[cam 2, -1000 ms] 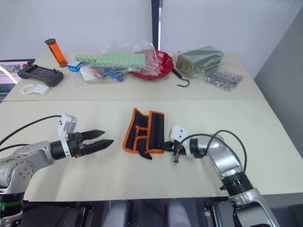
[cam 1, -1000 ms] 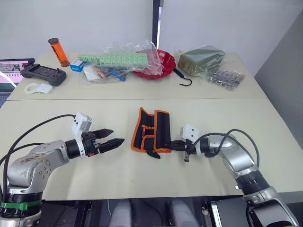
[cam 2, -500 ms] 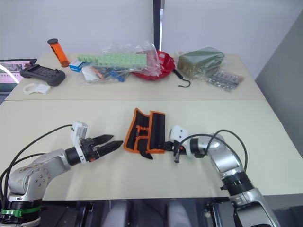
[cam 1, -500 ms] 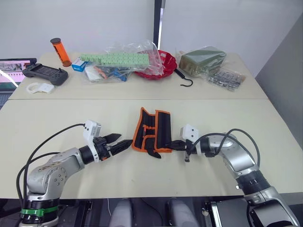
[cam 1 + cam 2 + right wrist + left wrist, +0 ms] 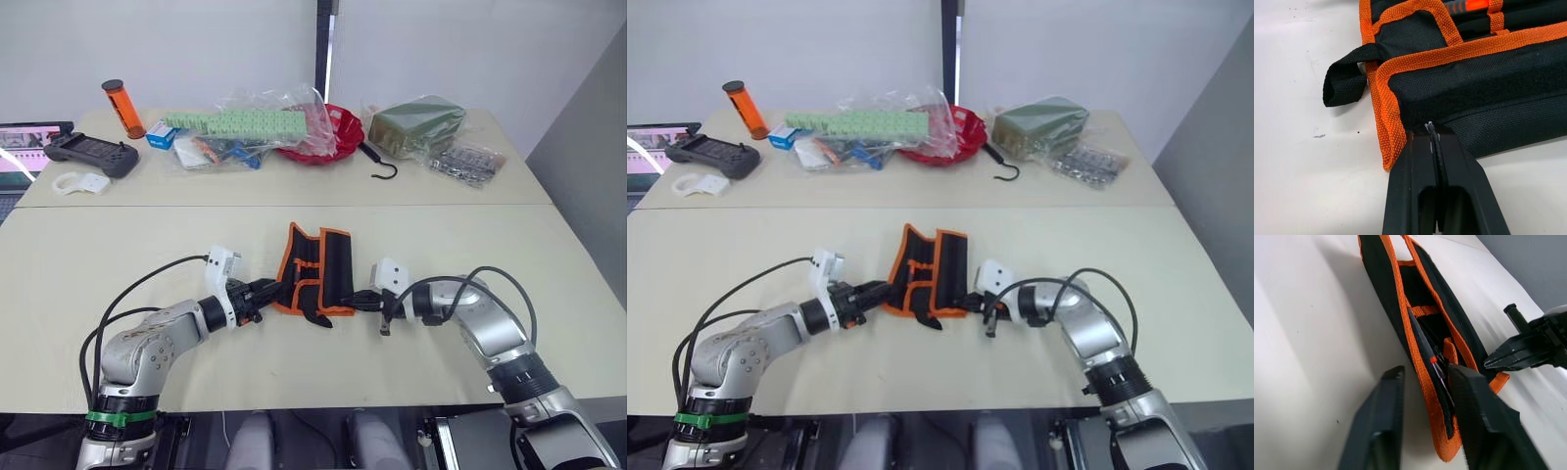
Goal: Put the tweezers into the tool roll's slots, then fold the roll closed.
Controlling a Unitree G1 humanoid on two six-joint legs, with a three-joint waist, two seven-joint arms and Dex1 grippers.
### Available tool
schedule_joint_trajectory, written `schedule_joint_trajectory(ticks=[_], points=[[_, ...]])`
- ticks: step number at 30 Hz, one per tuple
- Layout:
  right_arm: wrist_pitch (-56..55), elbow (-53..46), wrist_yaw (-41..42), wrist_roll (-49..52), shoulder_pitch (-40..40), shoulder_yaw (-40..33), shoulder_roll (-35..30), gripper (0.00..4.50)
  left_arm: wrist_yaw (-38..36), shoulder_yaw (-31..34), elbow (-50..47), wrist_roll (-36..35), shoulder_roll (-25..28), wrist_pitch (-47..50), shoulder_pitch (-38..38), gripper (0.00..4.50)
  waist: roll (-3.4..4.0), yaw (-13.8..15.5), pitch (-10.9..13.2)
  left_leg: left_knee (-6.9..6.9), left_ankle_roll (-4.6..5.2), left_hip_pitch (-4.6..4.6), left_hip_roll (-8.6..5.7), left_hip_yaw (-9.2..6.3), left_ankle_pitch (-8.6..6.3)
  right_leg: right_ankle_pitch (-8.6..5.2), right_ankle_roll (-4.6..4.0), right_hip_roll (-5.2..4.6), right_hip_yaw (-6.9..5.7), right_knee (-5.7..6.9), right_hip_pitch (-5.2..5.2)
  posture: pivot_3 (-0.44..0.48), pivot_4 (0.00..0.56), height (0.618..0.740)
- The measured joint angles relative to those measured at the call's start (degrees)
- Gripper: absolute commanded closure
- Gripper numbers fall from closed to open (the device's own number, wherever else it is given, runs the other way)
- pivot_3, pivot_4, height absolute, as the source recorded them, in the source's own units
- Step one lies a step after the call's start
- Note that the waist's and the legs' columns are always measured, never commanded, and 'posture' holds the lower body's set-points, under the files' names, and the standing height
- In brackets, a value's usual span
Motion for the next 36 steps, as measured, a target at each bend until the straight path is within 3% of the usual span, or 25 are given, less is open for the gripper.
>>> schedule_joint_trajectory(ticks=[1,18,36], points=[[0.5,-0.2,0.0,0.0,0.0,0.0,0.0,4.50,-0.3,0.0,0.1,0.0,0.2,0.0,0.1,4.48,0.00,0.0,0.0,0.00,0.00,0.00,0.00,0.00,0.00,0.00,0.00,0.00,0.00,0.00,0.00,0.000,0.150,0.740],[10.4,-4.9,-4.7,0.5,-0.3,0.5,5.9,4.50,-1.8,0.6,5.9,1.1,4.9,0.5,-9.4,4.48,-0.01,-0.1,0.0,-0.02,0.00,-0.12,-0.02,-0.02,0.00,-0.01,0.01,0.00,-0.01,0.00,-0.13,0.000,0.150,0.740],[10.1,-6.6,-8.4,-0.2,1.3,1.8,6.2,4.50,-4.5,-12.6,3.4,5.1,3.0,1.0,-17.0,4.48,-0.01,-0.1,0.0,-0.03,0.00,-0.10,-0.04,-0.03,0.00,-0.02,0.03,-0.01,-0.01,0.00,-0.10,0.000,0.150,0.740]])
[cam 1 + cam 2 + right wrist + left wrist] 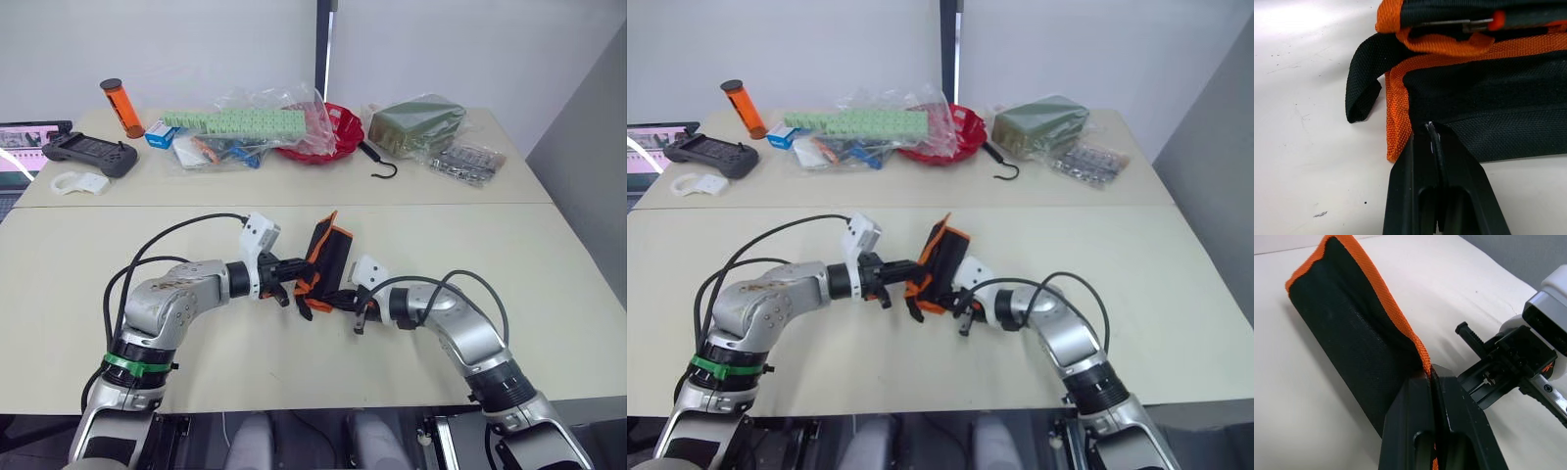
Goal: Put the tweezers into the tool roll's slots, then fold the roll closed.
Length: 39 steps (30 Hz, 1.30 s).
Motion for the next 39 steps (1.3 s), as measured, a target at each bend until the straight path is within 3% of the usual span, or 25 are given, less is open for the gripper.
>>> schedule_joint_trajectory(ticks=[5,20,39], points=[[-0.1,0.0,-0.2,0.0,0.0,0.0,0.0,4.50,-0.4,-5.6,0.0,4.2,0.0,0.0,-1.4,4.48,0.00,0.0,0.0,0.01,0.00,0.00,-0.01,0.00,0.00,0.00,0.01,0.00,0.00,0.00,0.01,0.000,0.150,0.740],[0.0,0.0,-1.0,0.0,0.0,0.0,0.0,4.50,-3.4,-10.9,1.1,10.8,-1.0,-1.7,-2.8,4.48,0.00,0.0,0.0,0.00,0.00,0.00,-0.01,0.00,0.00,-0.01,0.01,0.00,0.00,0.00,0.01,0.000,0.150,0.740],[0.0,0.0,-1.5,0.0,0.1,-0.2,-0.1,4.50,-2.2,-9.9,4.2,13.8,-4.8,1.9,-4.4,4.48,-0.01,0.2,0.0,0.06,0.00,0.07,-0.03,-0.01,0.00,-0.01,0.03,-0.01,0.00,0.00,0.12,0.000,0.150,0.740]])
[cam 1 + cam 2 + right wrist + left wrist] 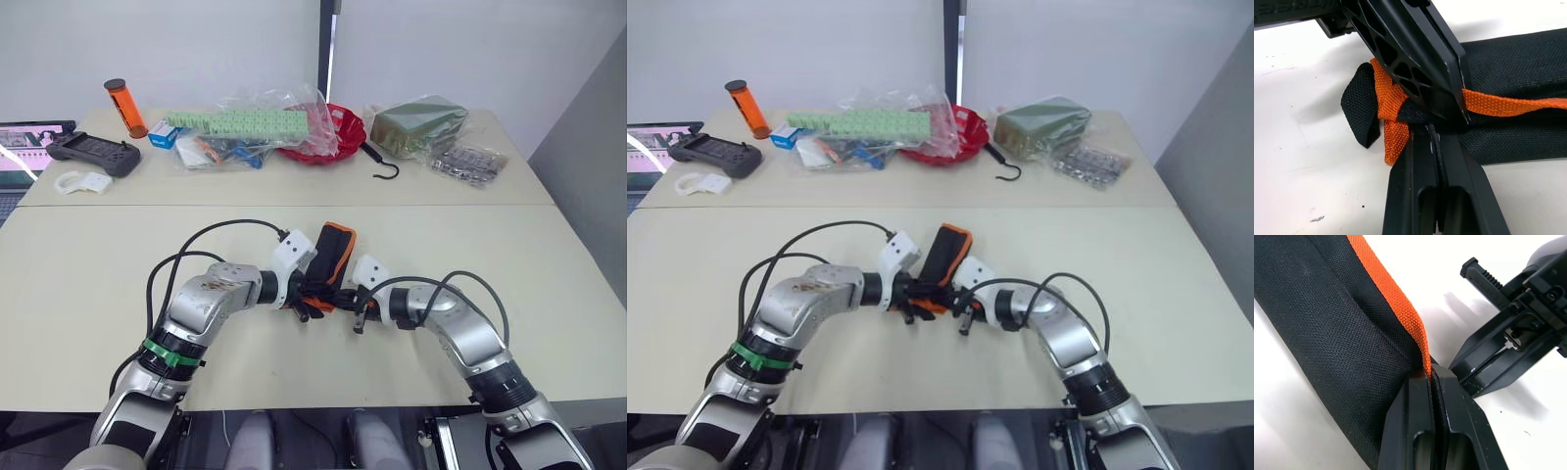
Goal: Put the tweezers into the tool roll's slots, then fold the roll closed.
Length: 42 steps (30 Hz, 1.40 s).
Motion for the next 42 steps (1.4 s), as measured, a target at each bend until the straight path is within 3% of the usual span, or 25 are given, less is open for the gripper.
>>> schedule_joint_trajectory(ticks=[5,6,16,18,19,22,23,27,36,42], points=[[0.2,-0.1,0.0,0.0,0.0,-0.1,-0.2,4.50,1.5,0.2,0.0,0.4,-1.7,3.0,-0.3,4.48,-0.01,0.2,0.0,0.03,0.00,0.04,-0.01,-0.01,0.00,-0.01,0.06,0.00,0.00,0.00,0.06,0.000,0.150,0.740],[0.3,-0.3,-0.1,0.0,0.2,-0.1,-0.2,4.50,1.6,0.4,0.0,0.4,-1.9,3.5,-0.3,3.87,-0.02,0.2,0.0,0.03,0.00,0.04,-0.01,-0.01,0.00,-0.02,0.08,-0.01,0.00,0.00,0.07,0.000,0.150,0.740],[3.0,-4.7,2.1,4.3,3.6,-3.3,-3.7,4.50,1.4,2.0,-2.6,-1.4,-2.3,4.8,0.5,0.66,-0.04,0.0,-0.1,0.03,0.01,0.09,-0.01,-0.01,0.01,-0.16,0.33,0.00,0.01,0.01,0.11,0.000,0.150,0.740],[4.0,-5.6,3.5,5.9,3.9,-4.5,-4.9,4.50,1.1,2.3,-3.4,-2.4,-2.0,5.4,0.8,0.06,-0.04,0.0,-0.1,0.03,0.01,0.09,0.00,-0.01,0.01,-0.16,0.33,0.00,0.01,0.01,0.11,0.000,0.150,0.740],[4.2,-5.9,4.0,6.9,4.0,-5.2,-5.5,4.50,0.9,2.6,-4.1,-2.9,-1.7,5.6,1.2,0.02,-0.04,0.0,-0.1,0.03,0.01,0.09,0.00,-0.02,0.01,-0.16,0.34,0.00,0.01,0.01,0.11,0.000,0.150,0.740],[5.5,-7.1,5.6,10.7,3.8,-8.5,-6.7,4.50,0.7,4.0,-5.3,-4.3,-1.1,6.8,2.3,0.02,-0.04,-0.3,-0.1,0.00,0.01,0.08,0.00,-0.01,0.01,-0.16,0.34,0.01,0.02,0.01,0.08,0.000,0.150,0.740],[6.0,-7.1,6.0,12.1,3.6,-10.1,-7.0,4.50,0.4,4.5,-5.6,-5.1,-0.5,6.9,2.8,0.28,-0.04,-0.4,-0.1,-0.02,0.01,0.08,0.00,-0.01,0.01,-0.16,0.33,0.01,0.03,0.01,0.07,0.000,0.150,0.740],[6.4,-6.0,6.2,14.8,0.5,-14.0,-7.5,4.50,0.1,6.5,-7.0,-6.7,0.7,7.9,4.9,1.51,-0.04,-0.4,-0.1,-0.08,0.01,0.06,0.01,-0.01,0.01,-0.10,0.23,0.01,0.04,-0.03,0.03,0.000,0.150,0.740],[5.5,0.9,3.6,14.5,-5.2,-13.7,-4.4,4.50,1.5,10.1,-7.6,-9.6,0.6,9.1,7.2,4.46,-0.03,-0.2,-0.1,-0.11,0.01,-0.11,-0.02,0.00,0.01,0.00,0.05,-0.03,0.04,-0.14,-0.10,0.000,0.150,0.740],[3.7,7.1,1.5,11.0,-10.5,-9.5,0.4,4.50,2.0,10.2,-7.8,-9.8,0.0,8.9,8.1,4.46,-0.02,-0.2,-0.1,-0.16,0.01,-0.11,-0.02,0.00,0.01,0.01,0.05,-0.03,0.03,-0.14,-0.11,0.000,0.150,0.740]])
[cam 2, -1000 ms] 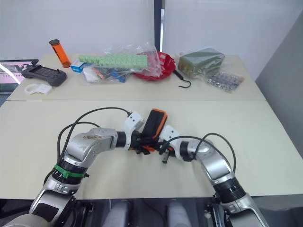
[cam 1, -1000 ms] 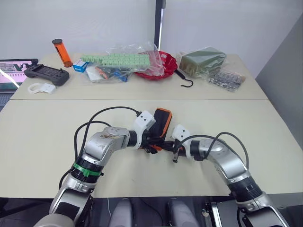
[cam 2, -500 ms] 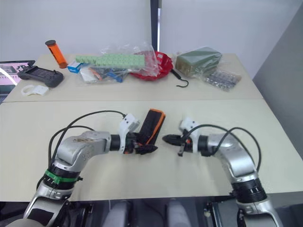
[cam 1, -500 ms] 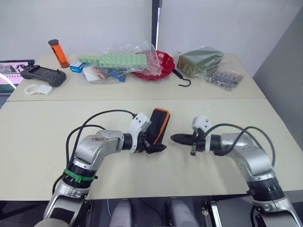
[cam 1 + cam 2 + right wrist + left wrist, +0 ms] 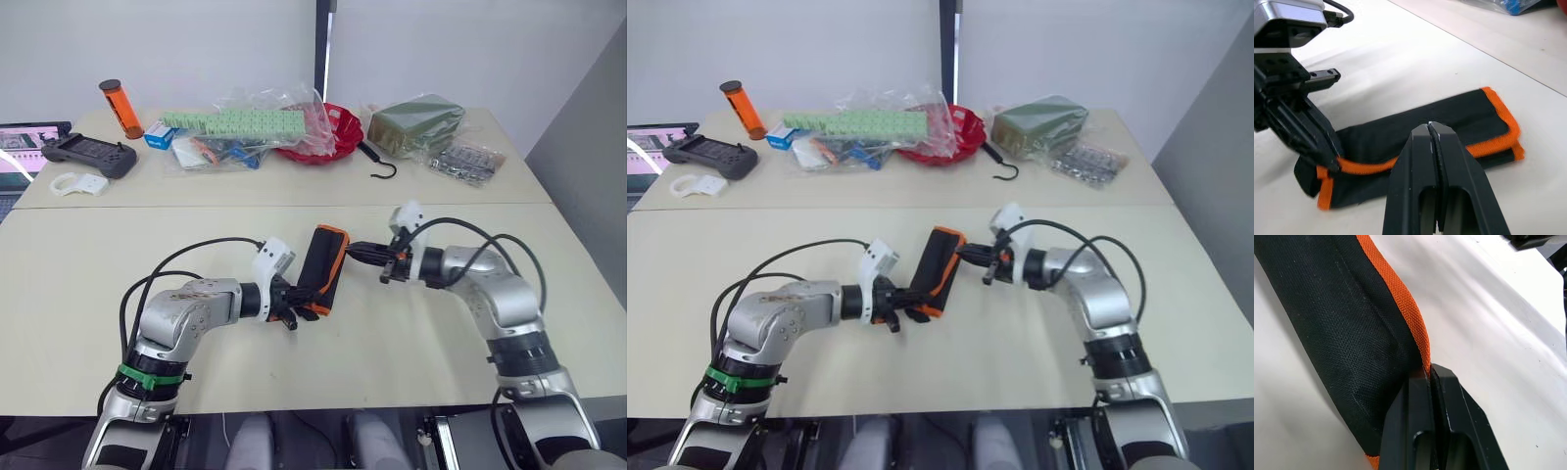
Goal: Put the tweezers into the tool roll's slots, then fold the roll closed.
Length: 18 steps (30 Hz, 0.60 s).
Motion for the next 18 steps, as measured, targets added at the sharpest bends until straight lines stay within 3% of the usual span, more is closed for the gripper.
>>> schedule_joint_trajectory(ticks=[8,18], points=[[-5.1,9.1,-0.4,-5.8,-3.4,4.8,4.2,4.50,-0.1,-1.3,0.9,0.6,0.1,-2.3,0.3,4.46,0.00,0.1,0.0,0.00,0.00,0.01,0.00,0.00,0.00,0.01,-0.02,-0.01,-0.01,0.00,0.00,0.000,0.150,0.740],[-12.2,17.8,-0.4,-8.4,-3.5,5.1,6.5,4.50,-0.1,-2.0,1.6,1.0,0.2,-3.6,0.3,4.46,0.01,0.1,0.0,0.01,0.00,0.18,0.00,0.00,0.00,0.01,-0.02,0.00,-0.01,0.02,0.14,0.000,0.150,0.740]])
